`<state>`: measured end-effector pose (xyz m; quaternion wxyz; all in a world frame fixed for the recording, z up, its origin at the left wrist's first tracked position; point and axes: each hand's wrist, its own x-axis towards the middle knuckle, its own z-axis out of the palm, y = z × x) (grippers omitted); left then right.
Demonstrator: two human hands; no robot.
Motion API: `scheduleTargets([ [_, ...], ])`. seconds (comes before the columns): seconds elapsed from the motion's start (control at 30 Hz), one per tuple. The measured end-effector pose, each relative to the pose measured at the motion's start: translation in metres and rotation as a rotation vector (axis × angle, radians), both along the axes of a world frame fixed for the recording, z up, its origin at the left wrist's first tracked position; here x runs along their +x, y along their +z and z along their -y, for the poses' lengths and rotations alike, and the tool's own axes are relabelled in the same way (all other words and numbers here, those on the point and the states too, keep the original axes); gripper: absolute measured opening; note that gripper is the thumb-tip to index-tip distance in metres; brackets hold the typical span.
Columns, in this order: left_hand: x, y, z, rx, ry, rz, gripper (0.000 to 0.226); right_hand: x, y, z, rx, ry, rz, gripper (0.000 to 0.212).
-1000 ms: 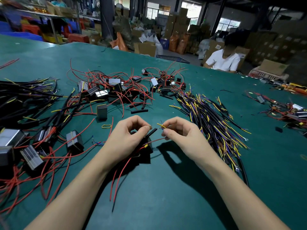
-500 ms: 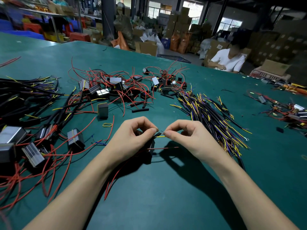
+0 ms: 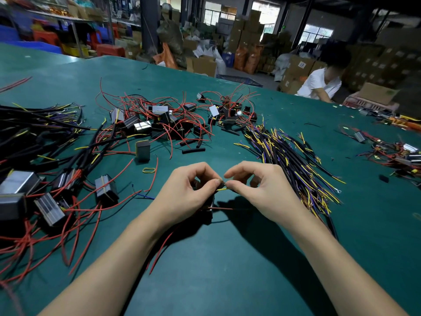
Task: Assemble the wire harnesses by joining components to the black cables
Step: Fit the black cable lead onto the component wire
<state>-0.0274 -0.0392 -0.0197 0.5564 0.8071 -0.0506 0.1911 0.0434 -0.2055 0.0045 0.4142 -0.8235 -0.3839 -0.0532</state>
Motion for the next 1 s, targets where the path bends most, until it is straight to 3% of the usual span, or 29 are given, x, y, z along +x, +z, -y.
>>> scheduleTargets([
  [0.67,0.001,0.0,0.005,0.033,0.033,-0.029,0.016,-0.004,-0.008,-0.005,0.053,0.051,0.152,0.005],
  [0.87,0.002,0.003,0.004,0.01,0.045,-0.085,0.02,-0.009,-0.009,-0.009,-0.055,0.079,0.452,0.01],
  [1.0,0.003,0.008,-0.001,-0.006,-0.053,-0.284,0.027,-0.012,-0.007,-0.012,-0.189,0.135,0.8,0.014],
])
